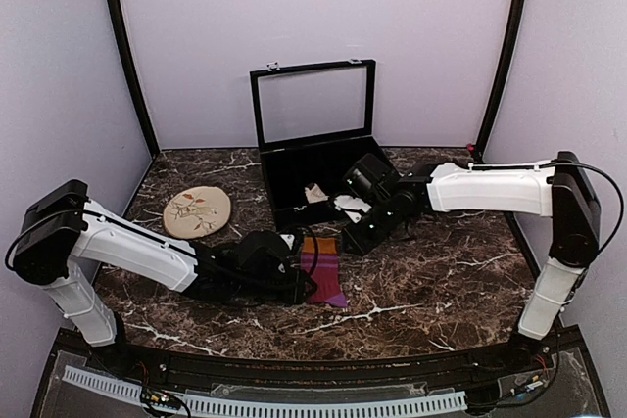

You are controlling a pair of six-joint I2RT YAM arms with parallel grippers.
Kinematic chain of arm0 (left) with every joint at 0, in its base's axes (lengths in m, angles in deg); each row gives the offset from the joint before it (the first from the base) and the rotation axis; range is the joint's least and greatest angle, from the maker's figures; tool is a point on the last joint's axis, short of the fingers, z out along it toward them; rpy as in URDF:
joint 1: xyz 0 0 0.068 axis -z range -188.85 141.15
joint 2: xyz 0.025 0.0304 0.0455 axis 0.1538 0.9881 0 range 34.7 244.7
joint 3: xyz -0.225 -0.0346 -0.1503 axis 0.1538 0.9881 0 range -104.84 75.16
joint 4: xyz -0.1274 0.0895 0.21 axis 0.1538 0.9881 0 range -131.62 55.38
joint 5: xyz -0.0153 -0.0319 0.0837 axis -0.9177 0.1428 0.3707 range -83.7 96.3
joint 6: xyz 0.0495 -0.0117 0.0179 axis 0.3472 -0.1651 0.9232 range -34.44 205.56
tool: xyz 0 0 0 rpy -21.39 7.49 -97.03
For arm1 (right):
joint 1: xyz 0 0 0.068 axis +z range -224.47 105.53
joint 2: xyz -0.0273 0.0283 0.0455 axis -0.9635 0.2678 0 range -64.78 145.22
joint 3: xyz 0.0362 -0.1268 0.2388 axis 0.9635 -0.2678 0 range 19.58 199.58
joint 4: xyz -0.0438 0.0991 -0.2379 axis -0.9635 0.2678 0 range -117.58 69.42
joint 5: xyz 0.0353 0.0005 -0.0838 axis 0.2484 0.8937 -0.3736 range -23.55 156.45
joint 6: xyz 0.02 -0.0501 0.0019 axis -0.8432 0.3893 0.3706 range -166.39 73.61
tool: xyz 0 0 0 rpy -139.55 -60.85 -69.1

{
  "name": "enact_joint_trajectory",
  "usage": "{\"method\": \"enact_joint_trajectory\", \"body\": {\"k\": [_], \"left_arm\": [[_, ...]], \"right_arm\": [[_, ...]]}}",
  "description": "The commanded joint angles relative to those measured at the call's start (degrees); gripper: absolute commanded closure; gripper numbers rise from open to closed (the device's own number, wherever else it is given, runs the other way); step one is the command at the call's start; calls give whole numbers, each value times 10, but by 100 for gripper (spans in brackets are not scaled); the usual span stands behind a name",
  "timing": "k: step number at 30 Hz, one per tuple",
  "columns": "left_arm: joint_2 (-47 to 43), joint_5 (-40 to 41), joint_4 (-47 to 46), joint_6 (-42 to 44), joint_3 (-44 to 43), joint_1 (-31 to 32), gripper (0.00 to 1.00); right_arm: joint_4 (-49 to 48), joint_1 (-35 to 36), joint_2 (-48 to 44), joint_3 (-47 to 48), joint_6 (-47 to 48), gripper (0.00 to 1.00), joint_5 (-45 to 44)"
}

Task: Roll the socks
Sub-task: Fold the sock at the center of the board, then smooth out the sock at the center of the board.

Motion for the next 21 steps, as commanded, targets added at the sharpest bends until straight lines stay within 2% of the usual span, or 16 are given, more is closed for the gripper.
{"method": "enact_joint_trajectory", "body": {"k": [1, 7, 14, 21], "left_arm": [[-16, -6, -17, -11, -12, 3, 66], [-3, -47, -65, -30, -4, 3, 67], [44, -64, -48, -21, -47, 2, 67], [90, -76, -49, -57, -57, 3, 67]], "right_arm": [[-89, -2, 4, -18, -23, 79, 52], [-161, -21, 32, -24, -47, 93, 112], [-222, -45, 96, -11, -65, 96, 193], [-266, -58, 150, -5, -67, 97, 255]]}}
